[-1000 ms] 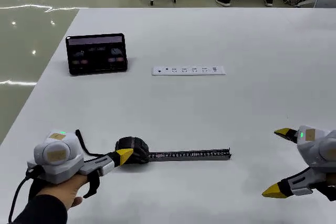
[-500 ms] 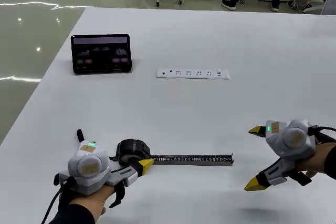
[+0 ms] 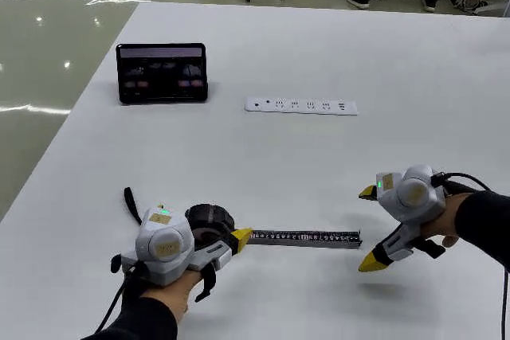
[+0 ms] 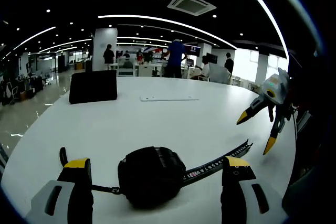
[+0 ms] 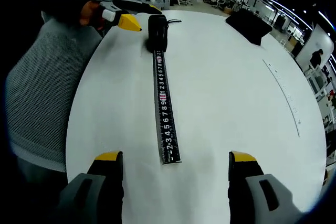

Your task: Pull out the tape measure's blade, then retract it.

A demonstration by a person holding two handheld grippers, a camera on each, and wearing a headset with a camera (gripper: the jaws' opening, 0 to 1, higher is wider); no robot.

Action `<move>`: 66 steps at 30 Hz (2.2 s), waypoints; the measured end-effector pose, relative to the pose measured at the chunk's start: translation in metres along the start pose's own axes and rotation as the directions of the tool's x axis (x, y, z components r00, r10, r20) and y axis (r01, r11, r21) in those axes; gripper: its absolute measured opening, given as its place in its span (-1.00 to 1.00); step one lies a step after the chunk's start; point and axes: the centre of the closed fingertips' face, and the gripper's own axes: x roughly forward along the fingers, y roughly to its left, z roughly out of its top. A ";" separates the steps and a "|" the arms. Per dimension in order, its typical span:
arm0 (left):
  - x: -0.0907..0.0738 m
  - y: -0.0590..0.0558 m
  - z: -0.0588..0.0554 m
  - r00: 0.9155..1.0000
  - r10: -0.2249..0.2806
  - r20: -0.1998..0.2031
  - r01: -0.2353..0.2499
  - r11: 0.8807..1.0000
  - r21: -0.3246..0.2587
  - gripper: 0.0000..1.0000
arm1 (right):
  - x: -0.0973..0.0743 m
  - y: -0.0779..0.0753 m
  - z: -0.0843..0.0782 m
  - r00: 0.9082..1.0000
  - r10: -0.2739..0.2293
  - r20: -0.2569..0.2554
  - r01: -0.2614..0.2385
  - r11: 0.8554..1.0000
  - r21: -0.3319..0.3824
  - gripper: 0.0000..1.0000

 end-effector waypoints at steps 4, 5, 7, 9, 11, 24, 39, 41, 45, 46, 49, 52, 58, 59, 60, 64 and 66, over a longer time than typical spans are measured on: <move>0.001 -0.001 -0.002 1.000 -0.001 0.007 0.001 1.000 0.008 1.00 | 0.006 0.000 -0.005 1.000 0.018 -0.020 -0.018 1.000 -0.008 0.29; 0.001 -0.001 -0.002 1.000 -0.001 0.009 0.001 1.000 0.004 1.00 | 0.007 0.001 -0.007 0.999 0.026 -0.029 -0.026 1.000 -0.011 0.22; 0.001 -0.001 -0.001 1.000 0.001 0.012 -0.001 1.000 -0.002 1.00 | 0.009 0.004 -0.008 0.999 0.039 -0.036 -0.040 0.999 -0.018 0.08; 0.001 0.001 -0.001 1.000 0.004 0.014 -0.004 1.000 -0.007 1.00 | 0.010 0.005 -0.010 0.998 0.050 -0.048 -0.052 0.998 -0.029 -0.01; 0.001 0.003 -0.003 1.000 0.007 0.014 -0.006 1.000 -0.014 1.00 | 0.012 0.007 -0.012 0.996 0.062 -0.060 -0.064 0.997 -0.034 -0.13; 0.002 0.003 -0.005 1.000 0.006 0.010 -0.006 1.000 -0.029 0.96 | 0.018 0.012 -0.015 0.993 0.081 -0.081 -0.084 0.996 -0.035 -0.57; 0.014 0.006 -0.008 1.000 0.022 -0.020 -0.023 0.999 -0.043 0.76 | 0.019 0.012 -0.012 0.994 0.053 -0.099 -0.054 0.998 -0.010 -0.77; 0.016 0.007 -0.008 0.999 0.026 -0.026 -0.028 0.998 -0.054 0.69 | 0.019 0.011 -0.012 0.992 0.047 -0.114 -0.048 0.999 0.002 -0.77; 0.021 0.007 -0.012 0.998 0.035 -0.050 -0.038 0.997 -0.063 0.55 | 0.019 0.010 -0.013 0.991 0.048 -0.129 -0.045 0.999 0.023 -0.78; 0.022 0.008 -0.013 0.998 0.038 -0.055 -0.042 0.996 -0.073 0.51 | 0.019 0.010 -0.013 0.990 0.048 -0.129 -0.044 0.998 0.033 -0.78; 0.025 0.008 -0.028 0.990 0.050 -0.131 -0.069 0.987 -0.144 0.40 | 0.020 0.009 -0.013 0.989 0.042 -0.141 -0.031 0.996 0.078 -0.78; 0.028 0.008 -0.027 0.989 0.058 -0.132 -0.077 0.987 -0.140 0.33 | 0.021 0.009 -0.013 0.987 0.038 -0.154 -0.025 0.996 0.088 -0.78; 0.029 0.012 -0.028 0.985 0.072 -0.159 -0.095 0.986 -0.140 0.27 | 0.021 0.009 -0.013 0.986 0.034 -0.164 -0.019 0.996 0.091 -0.78; 0.029 0.012 -0.029 0.984 0.071 -0.165 -0.094 0.986 -0.138 0.27 | 0.021 0.009 -0.013 0.986 0.034 -0.164 -0.019 0.995 0.093 -0.78; 0.029 0.012 -0.030 0.983 0.069 -0.169 -0.092 0.987 -0.134 0.27 | 0.021 0.009 -0.013 0.986 0.034 -0.164 -0.019 0.995 0.095 -0.78; 0.029 0.013 -0.031 0.978 0.059 -0.198 -0.082 0.991 -0.109 0.23 | 0.022 0.010 -0.013 0.986 0.035 -0.161 -0.020 0.996 0.091 -0.78; 0.031 0.013 -0.031 0.976 0.061 -0.211 -0.084 0.991 -0.101 0.22 | 0.022 0.010 -0.013 0.987 0.036 -0.158 -0.022 0.996 0.086 -0.78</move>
